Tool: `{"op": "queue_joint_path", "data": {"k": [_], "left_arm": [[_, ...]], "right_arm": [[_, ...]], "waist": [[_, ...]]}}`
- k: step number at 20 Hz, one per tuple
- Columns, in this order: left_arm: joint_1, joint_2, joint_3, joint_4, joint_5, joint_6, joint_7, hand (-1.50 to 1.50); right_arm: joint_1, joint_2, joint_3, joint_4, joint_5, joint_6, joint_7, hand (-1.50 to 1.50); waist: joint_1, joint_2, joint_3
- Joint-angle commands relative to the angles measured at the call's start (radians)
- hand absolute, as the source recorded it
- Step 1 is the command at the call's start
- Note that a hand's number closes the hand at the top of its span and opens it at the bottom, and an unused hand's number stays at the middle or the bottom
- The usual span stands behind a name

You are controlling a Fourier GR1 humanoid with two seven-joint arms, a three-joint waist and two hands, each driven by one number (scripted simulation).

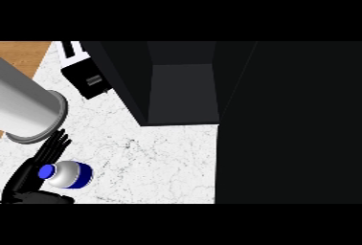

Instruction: Pick up the bottled water, place it into the cabinet and close the cabinet

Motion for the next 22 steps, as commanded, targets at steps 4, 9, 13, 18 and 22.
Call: {"op": "queue_joint_path", "data": {"k": [4,9,13,18,22], "left_arm": [[-0.026,0.023,-0.085,0.174,-0.023,-0.167,-0.186,-1.50],[-0.109,0.024,-0.107,0.287,-0.007,-0.173,-0.203,-1.50],[-0.132,-0.036,-0.119,0.337,0.002,-0.101,-0.252,1.50],[-0.148,-0.027,-0.114,0.410,0.040,-0.144,-0.263,1.50],[-0.170,-0.034,-0.122,0.435,0.061,-0.167,-0.270,1.50]], "right_arm": [[0.072,-0.024,-0.009,-0.068,-0.051,0.032,-0.035,-1.50],[0.053,-0.002,0.021,-0.082,-0.003,-0.003,-0.018,-1.50],[0.049,-0.020,-0.034,-0.033,-0.036,0.018,-0.049,-1.50],[0.067,-0.017,0.028,-0.095,-0.001,0.003,-0.001,-1.50],[0.067,-0.015,0.009,-0.030,-0.011,0.014,-0.062,-1.50]], "waist": [[-0.010,-0.002,0.000],[-0.007,0.004,-0.003],[0.000,0.004,-0.001],[0.000,0.006,-0.003],[-0.002,0.004,-0.002]]}}
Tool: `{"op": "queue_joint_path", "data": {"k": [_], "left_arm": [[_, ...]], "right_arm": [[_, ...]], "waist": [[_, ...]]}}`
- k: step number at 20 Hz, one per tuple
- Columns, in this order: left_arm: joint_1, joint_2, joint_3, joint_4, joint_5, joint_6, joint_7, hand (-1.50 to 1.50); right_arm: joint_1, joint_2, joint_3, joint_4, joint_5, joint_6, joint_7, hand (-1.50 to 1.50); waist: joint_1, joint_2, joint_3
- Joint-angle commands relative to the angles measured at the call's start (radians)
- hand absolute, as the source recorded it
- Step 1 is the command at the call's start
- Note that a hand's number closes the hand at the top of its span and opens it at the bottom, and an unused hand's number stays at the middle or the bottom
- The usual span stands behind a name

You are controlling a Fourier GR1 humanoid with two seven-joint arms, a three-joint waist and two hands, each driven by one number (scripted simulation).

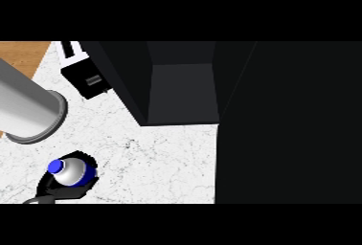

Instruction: Pick up the bottled water, place it into the cabinet and close the cabinet

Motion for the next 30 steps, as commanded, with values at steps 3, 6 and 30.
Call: {"op": "queue_joint_path", "data": {"k": [3,6,30], "left_arm": [[-0.019,-0.134,0.030,0.051,0.067,-0.011,-0.101,1.50],[-0.015,-0.215,0.115,0.044,0.141,0.183,-0.099,1.50],[-0.101,-0.303,-0.447,-0.425,0.579,0.682,0.202,1.50]], "right_arm": [[0.052,-0.016,-0.022,-0.093,-0.021,-0.001,0.012,-1.50],[0.039,-0.007,-0.009,-0.079,-0.031,-0.010,0.025,-1.50],[-0.028,0.014,-0.009,-0.026,-0.039,-0.021,0.043,-1.50]], "waist": [[0.003,-0.002,-0.001],[0.018,-0.001,-0.001],[0.029,-0.009,0.003]]}}
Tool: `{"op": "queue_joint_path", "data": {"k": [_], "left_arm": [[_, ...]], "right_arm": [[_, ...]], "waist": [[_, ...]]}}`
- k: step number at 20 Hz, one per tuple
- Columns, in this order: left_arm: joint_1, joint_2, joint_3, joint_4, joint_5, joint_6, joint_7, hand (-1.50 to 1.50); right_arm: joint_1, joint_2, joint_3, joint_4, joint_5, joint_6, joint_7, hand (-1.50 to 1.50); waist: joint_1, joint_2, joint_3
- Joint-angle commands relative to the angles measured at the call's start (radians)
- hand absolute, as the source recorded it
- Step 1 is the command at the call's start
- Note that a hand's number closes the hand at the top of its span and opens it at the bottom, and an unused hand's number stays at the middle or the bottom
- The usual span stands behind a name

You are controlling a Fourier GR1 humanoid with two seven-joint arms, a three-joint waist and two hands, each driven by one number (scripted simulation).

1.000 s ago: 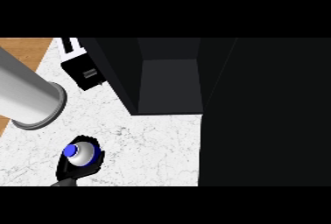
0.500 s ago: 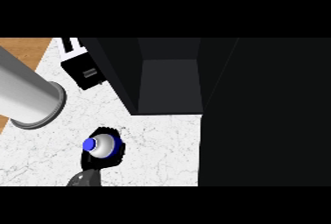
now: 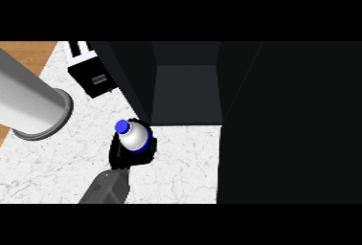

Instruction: Pick up the bottled water, place it into the cabinet and close the cabinet

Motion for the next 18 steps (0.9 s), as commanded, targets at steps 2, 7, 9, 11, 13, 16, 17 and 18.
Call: {"op": "queue_joint_path", "data": {"k": [2,7,9,11,13,16,17,18], "left_arm": [[-0.037,-0.002,-0.138,-0.160,-0.007,0.211,0.082,1.50],[-0.151,-0.002,-0.198,-0.208,-0.012,0.348,0.176,1.50],[-0.196,-0.002,-0.226,-0.188,0.024,0.407,0.202,1.50],[-0.233,-0.002,-0.306,-0.232,0.046,0.500,0.262,1.50],[-0.318,-0.002,-0.304,-0.140,0.042,0.559,0.253,1.50],[-0.437,-0.002,-0.248,-0.072,0.018,0.564,0.334,1.50],[-0.417,-0.002,-0.302,-0.040,0.049,0.588,0.274,1.50],[-0.474,-0.002,-0.262,0.025,0.063,0.588,0.310,1.50]], "right_arm": [[0.008,-0.010,-0.011,-0.074,-0.035,0.002,0.035,-1.50],[-0.062,-0.005,-0.050,-0.080,-0.109,-0.014,0.112,-1.50],[0.035,-0.010,-0.026,-0.105,-0.070,0.019,0.029,-1.50],[-0.026,0.011,-0.057,-0.033,-0.069,0.002,0.012,-1.50],[0.041,-0.010,-0.042,-0.039,-0.069,0.042,-0.029,-1.50],[0.031,-0.021,-0.118,-0.039,-0.117,0.055,-0.049,-1.50],[-0.014,-0.003,-0.056,-0.068,-0.089,0.030,0.034,-1.50],[-0.013,-0.003,-0.099,-0.023,-0.097,0.037,-0.017,-1.50]], "waist": [[-0.001,0.000,0.000],[0.001,0.006,0.000],[-0.018,0.003,-0.001],[-0.014,0.004,0.000],[-0.035,0.005,-0.001],[-0.030,0.006,0.000],[-0.025,0.010,-0.001],[-0.034,0.011,-0.001]]}}
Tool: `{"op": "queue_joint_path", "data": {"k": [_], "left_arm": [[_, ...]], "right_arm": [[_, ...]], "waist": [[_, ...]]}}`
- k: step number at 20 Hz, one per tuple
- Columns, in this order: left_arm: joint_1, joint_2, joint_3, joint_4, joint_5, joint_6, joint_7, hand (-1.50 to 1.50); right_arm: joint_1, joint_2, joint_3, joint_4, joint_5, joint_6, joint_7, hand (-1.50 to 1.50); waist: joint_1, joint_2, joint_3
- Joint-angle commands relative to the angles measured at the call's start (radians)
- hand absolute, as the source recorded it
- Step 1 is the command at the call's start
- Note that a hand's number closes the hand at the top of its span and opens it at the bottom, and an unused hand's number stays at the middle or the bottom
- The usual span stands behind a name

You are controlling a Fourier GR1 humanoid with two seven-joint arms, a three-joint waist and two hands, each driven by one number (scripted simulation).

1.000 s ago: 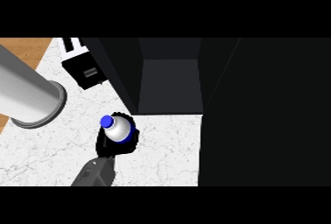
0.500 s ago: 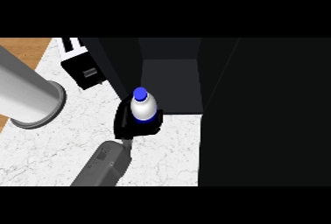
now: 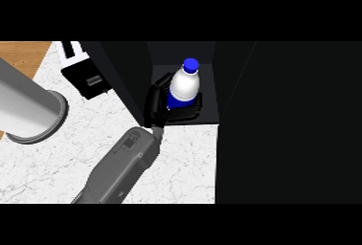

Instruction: Pick up the bottled water, place it into the cabinet and close the cabinet

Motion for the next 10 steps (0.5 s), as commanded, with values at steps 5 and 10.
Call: {"op": "queue_joint_path", "data": {"k": [5,10], "left_arm": [[-0.202,0.000,0.042,0.246,0.072,0.061,0.015,1.50],[-0.302,0.001,0.047,0.432,-0.016,0.077,-0.017,1.50]], "right_arm": [[0.023,-0.021,-0.050,-0.094,-0.127,0.036,0.050,-1.50],[0.004,-0.018,-0.093,-0.043,-0.119,0.058,0.002,-1.50]], "waist": [[-0.018,0.007,-0.001],[-0.025,0.009,0.000]]}}
